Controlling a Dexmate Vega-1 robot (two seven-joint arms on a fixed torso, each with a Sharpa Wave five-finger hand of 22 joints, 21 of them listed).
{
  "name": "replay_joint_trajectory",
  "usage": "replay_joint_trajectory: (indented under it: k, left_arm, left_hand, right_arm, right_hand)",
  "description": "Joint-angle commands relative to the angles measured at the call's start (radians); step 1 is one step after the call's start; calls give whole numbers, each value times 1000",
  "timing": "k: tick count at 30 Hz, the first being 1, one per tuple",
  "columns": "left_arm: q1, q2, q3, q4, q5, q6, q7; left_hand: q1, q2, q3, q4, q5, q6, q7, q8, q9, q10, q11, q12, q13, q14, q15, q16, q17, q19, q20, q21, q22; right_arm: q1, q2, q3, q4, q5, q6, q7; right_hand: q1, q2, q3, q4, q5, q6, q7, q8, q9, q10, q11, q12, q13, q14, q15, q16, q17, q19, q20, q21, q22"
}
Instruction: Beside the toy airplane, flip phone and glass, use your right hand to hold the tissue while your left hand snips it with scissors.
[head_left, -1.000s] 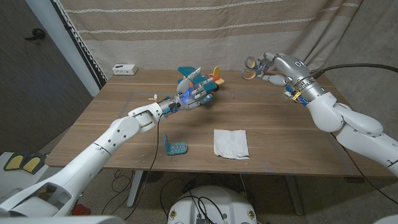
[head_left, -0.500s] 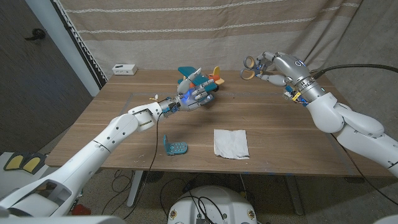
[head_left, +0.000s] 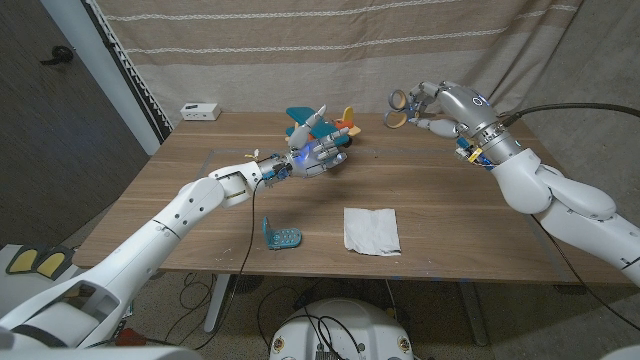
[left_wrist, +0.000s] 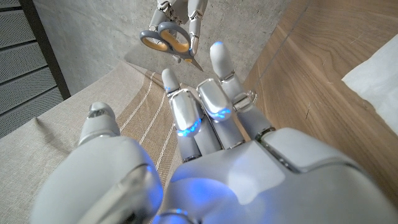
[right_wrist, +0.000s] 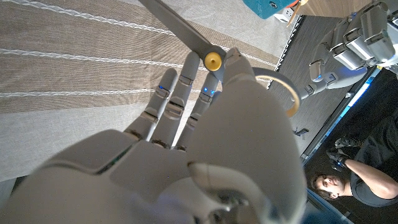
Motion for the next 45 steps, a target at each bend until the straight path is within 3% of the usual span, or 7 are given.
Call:
replay_joint_trajectory:
  k: [1, 11, 31, 45]
  left_arm:
    - [-1, -9, -2, -5, -15, 13, -2]
    - [-7, -18, 4, -2, -19, 19, -5]
    - [-32, -43, 36, 26, -19, 50, -40]
    - [-48, -51, 44, 46, -18, 78, -16]
  left_hand:
    - [12, 9, -2, -7, 6, 5, -2, 11, 16, -20, -27, -2, -7, -1, -2, -3, 3, -2, -85, 2, -2]
    - [21, 12, -3, -9, 6, 18, -11, 14, 25, -18, -29, 0, -7, 5, -2, -2, 6, -1, -89, 4, -8]
    - [65, 26, 10, -11, -1, -29, -15, -49, -22, -19, -30, 9, 1, 13, -2, -3, 8, -9, -90, 21, -14]
    - [104, 42, 30, -16, -3, -24, -24, -52, -42, -9, -32, 17, 5, 19, -3, -5, 7, -6, -97, 31, -19]
  right_arm:
    - [0, 1, -3, 4, -9, 24, 0]
    - [-13, 1, 5, -5, -12, 30, 8]
    - [-1, -2, -4, -3, -25, 53, 27]
    - [34, -4, -33, 22, -26, 92, 43]
  right_hand:
    - [66, 66, 16, -1, 5, 7, -3, 6, 1, 63, -53, 5, 179, 18, -135, -2, 6, -10, -109, 10, -2]
    - [64, 67, 15, 0, 6, 5, -4, 8, 1, 66, -52, 5, 180, 19, -135, -4, 8, -14, -110, 18, -7]
    - [64, 67, 13, -1, 5, 3, -7, 12, -2, 67, -54, 5, 179, 23, -135, -9, 10, -21, -111, 36, -16]
    - [65, 67, 14, -1, 5, 4, -6, 15, -5, 65, -54, 4, 180, 24, -135, -12, 12, -25, -112, 47, -20]
